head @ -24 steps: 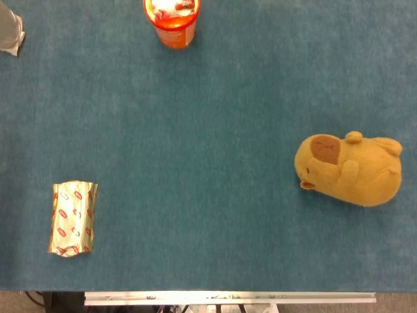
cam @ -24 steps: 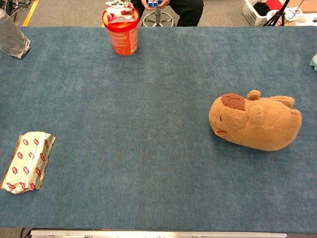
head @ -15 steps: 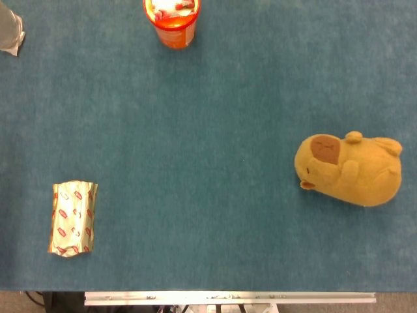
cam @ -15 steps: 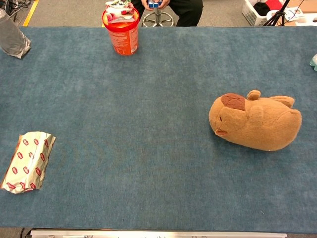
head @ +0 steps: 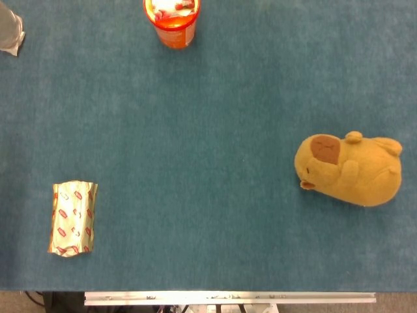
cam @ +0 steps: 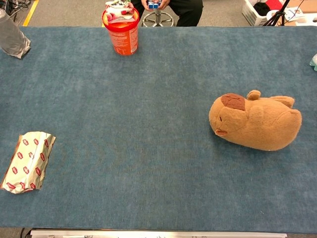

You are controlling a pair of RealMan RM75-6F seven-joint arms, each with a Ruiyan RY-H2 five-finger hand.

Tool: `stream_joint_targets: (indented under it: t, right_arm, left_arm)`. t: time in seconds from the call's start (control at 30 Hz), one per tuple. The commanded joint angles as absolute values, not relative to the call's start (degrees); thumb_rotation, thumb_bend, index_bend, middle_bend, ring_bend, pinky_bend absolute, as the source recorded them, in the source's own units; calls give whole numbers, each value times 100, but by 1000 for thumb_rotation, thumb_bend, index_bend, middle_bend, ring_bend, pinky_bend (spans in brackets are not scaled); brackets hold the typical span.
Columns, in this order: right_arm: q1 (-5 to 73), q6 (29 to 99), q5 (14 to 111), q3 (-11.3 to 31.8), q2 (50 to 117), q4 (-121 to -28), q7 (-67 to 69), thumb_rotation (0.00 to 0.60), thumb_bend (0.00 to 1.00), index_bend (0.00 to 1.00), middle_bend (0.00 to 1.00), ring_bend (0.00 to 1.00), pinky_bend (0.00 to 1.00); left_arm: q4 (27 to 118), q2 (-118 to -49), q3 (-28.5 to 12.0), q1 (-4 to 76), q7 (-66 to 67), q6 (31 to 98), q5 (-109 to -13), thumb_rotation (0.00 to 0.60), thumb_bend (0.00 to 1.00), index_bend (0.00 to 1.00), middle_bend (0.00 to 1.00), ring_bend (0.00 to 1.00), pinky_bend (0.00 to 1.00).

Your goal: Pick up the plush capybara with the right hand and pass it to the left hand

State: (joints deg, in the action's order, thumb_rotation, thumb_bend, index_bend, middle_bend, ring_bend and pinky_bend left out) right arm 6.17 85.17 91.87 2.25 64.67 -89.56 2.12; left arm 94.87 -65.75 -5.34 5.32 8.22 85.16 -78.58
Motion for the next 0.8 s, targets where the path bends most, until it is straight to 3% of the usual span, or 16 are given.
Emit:
stream_joint_targets:
  t: [0.03, 0.23, 0.3, 0.8]
  right_arm:
    - [663, 8426, 9367, 98, 6343, -9113, 122, 600, 0, 207, 166, 167, 422]
    - [704, 8022, 9389, -145, 6243, -9407, -351, 600, 0, 21, 32, 37, 323]
    - [728, 7881, 9355, -197, 6233, -9475, -467, 600, 0, 2, 11, 16, 304]
    - [900, 7308, 9168, -331, 6477, -9379, -598, 600, 0, 0, 0, 1, 285]
  left_arm:
    - [9474, -6579, -533, 528, 801, 8519, -7863, 600, 259, 456, 335, 390, 521]
    - [9465, -6584, -513, 531, 809, 8490, -7876, 600, 259, 456, 331, 390, 521]
    - [9471, -6576, -527, 530, 801, 8496, -7863, 600, 259, 456, 330, 390, 522]
    - [9513, -6554, -470, 522, 724, 8473, -7952, 600, 258, 449, 319, 389, 521]
